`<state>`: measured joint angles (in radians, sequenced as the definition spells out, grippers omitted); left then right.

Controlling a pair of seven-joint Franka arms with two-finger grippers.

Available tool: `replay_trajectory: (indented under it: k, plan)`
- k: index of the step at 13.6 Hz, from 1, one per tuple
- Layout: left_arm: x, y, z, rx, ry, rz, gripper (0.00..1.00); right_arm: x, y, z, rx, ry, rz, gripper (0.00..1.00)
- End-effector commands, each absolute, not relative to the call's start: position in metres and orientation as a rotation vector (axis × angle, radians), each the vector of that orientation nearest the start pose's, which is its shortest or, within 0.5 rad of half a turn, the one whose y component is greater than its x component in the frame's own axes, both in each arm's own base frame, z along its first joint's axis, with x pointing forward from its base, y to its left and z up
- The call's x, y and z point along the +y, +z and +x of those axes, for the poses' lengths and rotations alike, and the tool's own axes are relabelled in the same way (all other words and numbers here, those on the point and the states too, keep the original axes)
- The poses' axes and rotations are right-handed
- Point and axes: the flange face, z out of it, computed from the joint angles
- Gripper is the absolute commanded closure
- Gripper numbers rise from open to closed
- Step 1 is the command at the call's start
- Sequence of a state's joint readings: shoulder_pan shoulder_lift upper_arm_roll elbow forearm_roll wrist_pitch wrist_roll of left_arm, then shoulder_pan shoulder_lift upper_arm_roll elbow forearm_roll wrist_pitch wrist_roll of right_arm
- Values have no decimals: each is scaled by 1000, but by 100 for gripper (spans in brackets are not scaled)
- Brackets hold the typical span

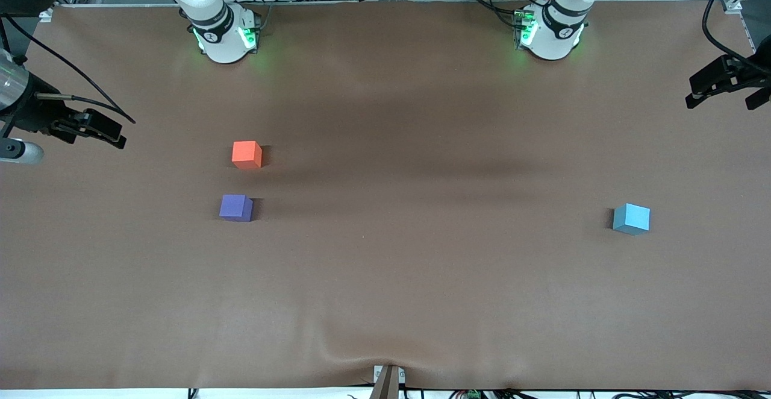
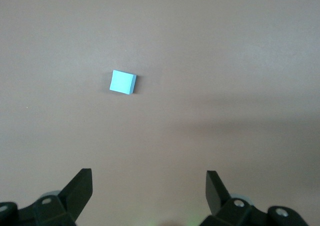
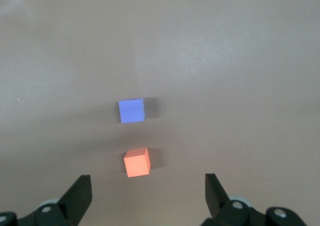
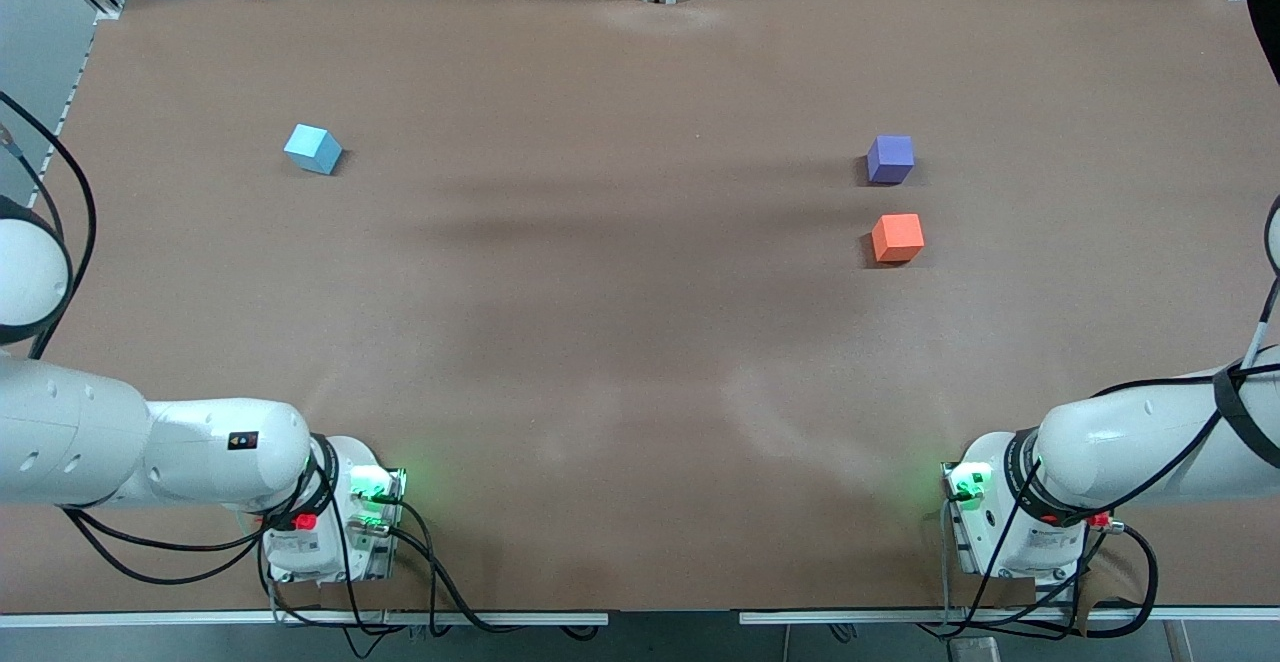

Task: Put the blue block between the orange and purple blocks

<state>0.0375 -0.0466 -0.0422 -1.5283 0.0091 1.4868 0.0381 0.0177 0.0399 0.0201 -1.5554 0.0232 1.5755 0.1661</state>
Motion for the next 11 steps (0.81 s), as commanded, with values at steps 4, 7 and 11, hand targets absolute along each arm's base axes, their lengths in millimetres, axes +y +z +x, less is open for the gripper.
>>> replay_trajectory:
  k: [4,7,11]
  plan:
    - [-5,666,530,71,8,-3122,0,26,613,567,186,45,-3110,0]
    - [1,642,542,68,79,-3127,0,27,614,567,186,40,-3108,0]
    - [34,529,564,9,198,-3130,0,30,613,567,184,46,-3107,0]
